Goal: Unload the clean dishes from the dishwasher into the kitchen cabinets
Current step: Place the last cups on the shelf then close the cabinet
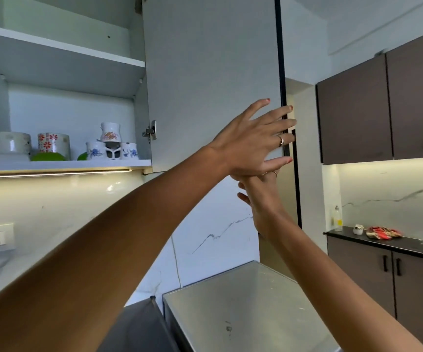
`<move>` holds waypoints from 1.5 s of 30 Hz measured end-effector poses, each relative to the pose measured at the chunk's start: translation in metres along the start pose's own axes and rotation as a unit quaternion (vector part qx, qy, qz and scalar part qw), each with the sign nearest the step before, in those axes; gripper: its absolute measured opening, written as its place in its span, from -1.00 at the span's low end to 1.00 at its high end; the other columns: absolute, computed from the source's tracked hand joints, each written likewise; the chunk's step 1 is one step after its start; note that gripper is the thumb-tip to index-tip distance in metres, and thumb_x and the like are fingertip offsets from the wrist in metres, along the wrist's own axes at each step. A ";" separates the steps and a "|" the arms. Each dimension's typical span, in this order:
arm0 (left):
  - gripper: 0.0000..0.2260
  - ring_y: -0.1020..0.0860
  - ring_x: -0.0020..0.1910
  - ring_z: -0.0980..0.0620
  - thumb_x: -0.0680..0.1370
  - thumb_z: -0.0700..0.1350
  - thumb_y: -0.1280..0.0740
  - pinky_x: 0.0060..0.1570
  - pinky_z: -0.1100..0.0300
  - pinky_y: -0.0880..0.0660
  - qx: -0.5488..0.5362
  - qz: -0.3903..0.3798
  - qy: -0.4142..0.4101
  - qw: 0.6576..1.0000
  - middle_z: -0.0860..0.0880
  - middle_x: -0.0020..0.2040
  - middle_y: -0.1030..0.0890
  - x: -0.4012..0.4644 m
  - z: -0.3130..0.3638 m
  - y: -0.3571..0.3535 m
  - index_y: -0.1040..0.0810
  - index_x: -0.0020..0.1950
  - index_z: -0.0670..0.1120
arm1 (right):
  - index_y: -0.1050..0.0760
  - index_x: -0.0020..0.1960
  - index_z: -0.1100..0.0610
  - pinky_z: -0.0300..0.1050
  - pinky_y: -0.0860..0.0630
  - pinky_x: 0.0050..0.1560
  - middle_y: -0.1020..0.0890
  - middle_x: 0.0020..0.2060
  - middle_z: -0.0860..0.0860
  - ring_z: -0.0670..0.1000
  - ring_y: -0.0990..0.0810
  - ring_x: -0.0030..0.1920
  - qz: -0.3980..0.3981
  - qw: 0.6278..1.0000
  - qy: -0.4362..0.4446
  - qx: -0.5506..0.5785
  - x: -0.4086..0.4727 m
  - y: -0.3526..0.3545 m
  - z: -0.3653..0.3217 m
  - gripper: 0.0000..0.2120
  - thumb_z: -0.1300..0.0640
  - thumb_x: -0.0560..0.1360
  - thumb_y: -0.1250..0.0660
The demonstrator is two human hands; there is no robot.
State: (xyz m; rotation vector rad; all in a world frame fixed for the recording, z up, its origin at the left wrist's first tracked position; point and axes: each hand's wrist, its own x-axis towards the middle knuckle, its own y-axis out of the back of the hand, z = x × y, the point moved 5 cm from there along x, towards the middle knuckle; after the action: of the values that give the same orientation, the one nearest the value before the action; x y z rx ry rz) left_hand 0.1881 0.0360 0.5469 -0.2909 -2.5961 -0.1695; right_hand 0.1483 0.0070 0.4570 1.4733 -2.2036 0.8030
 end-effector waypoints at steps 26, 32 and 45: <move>-0.59 -0.13 0.48 -0.18 0.58 0.11 -0.20 0.39 -0.01 -0.17 0.014 0.003 0.202 0.979 -0.12 0.45 -0.18 -0.191 -0.075 0.088 -0.25 0.36 -0.04 | -0.23 0.39 0.14 0.15 -0.35 0.37 -0.40 0.37 0.12 0.03 -0.35 0.37 -0.021 0.938 0.345 0.010 -0.087 -0.155 0.003 -0.48 0.11 0.48 -0.28; -0.47 -0.11 0.50 -0.16 0.58 0.15 -0.16 0.38 -0.12 -0.23 0.042 -0.079 0.284 0.955 -0.22 0.51 -0.11 -0.286 -0.122 0.103 -0.16 0.46 -0.08 | -0.18 0.41 0.04 0.10 -0.24 0.44 -0.33 0.44 0.13 0.09 -0.29 0.45 -0.065 0.900 0.427 -0.058 -0.102 -0.236 0.022 -0.44 0.08 0.46 -0.27; -0.32 -0.24 0.46 -0.19 0.57 0.31 0.17 0.34 -0.02 -0.13 0.080 -0.229 0.346 0.906 -0.13 0.55 -0.06 -0.459 -0.228 0.051 -0.16 0.53 -0.10 | -0.32 0.44 0.08 0.24 -0.30 0.38 -0.35 0.44 0.13 0.19 -0.31 0.45 -0.039 0.812 0.510 -0.281 -0.078 -0.407 0.078 -0.36 0.17 0.38 -0.37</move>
State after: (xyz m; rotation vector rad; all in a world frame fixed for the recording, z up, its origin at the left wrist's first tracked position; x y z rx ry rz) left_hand 0.6972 -0.0344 0.5122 0.3875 -1.9048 -0.1803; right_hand 0.5550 -0.1058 0.4540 0.5730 -1.3335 0.6016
